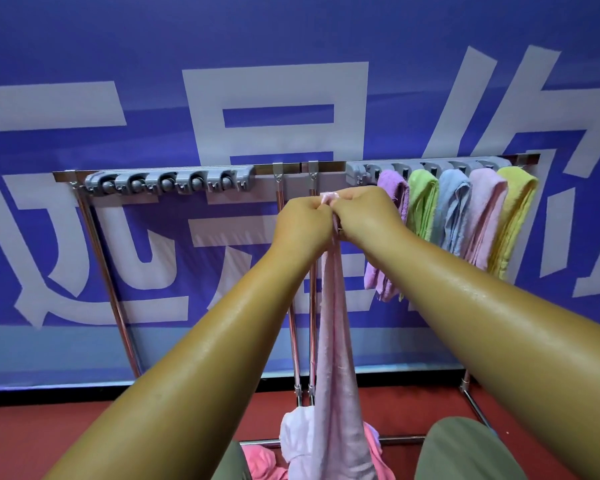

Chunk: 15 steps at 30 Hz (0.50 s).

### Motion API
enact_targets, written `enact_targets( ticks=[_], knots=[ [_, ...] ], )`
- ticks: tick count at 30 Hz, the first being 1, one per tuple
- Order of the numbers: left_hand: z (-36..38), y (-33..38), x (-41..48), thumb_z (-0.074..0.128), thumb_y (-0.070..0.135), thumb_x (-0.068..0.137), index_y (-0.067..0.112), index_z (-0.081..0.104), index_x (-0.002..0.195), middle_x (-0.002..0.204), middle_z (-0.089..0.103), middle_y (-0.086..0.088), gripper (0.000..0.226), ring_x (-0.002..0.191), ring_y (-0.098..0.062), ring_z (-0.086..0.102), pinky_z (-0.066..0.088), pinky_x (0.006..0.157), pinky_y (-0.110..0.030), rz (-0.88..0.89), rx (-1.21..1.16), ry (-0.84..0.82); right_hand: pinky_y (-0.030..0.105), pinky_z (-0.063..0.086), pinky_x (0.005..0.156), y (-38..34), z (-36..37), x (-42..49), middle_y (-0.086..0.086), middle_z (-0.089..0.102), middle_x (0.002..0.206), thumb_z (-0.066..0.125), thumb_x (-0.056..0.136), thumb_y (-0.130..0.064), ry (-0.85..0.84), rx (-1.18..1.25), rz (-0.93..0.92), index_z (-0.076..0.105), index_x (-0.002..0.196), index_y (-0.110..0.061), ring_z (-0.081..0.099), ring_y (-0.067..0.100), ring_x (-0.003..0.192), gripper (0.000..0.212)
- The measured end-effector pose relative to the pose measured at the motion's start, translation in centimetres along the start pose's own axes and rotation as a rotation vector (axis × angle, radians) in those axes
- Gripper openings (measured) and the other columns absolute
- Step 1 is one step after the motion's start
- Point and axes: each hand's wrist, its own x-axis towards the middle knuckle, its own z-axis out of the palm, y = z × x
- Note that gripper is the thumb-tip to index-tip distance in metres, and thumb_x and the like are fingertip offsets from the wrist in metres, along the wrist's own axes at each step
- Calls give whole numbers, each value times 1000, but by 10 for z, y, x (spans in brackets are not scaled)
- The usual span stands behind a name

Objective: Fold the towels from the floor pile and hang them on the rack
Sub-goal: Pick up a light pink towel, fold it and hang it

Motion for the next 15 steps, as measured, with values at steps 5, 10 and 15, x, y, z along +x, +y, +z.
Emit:
enact_targets(
  ticks=[5,10,15],
  knots=[
    [5,-3,2,50,10,99,16,78,93,80,75,-15,30,85,-37,76,65,81,-52,49,139,-46,40,66,75,10,-6,2,-7,72,61,60,97,-13,-51,16,-33,80,82,-28,68,16,59,29],
    [5,-12,9,54,26,97,20,79,89,77,76,-6,26,81,-31,77,66,76,-51,120,188,-14,39,65,75,16,-10,1,6,80,84,65,100,-20,-127,139,-36,82,97,-23,78,22,79,18],
    [1,-13,7,59,35,93,33,78,115,91,81,4,30,86,-21,79,67,79,-49,164,47,-18,33,63,67,15,-16,-1,17,80,91,67,97,-10,-145,250,-56,79,109,-11,77,25,76,17]
  ],
)
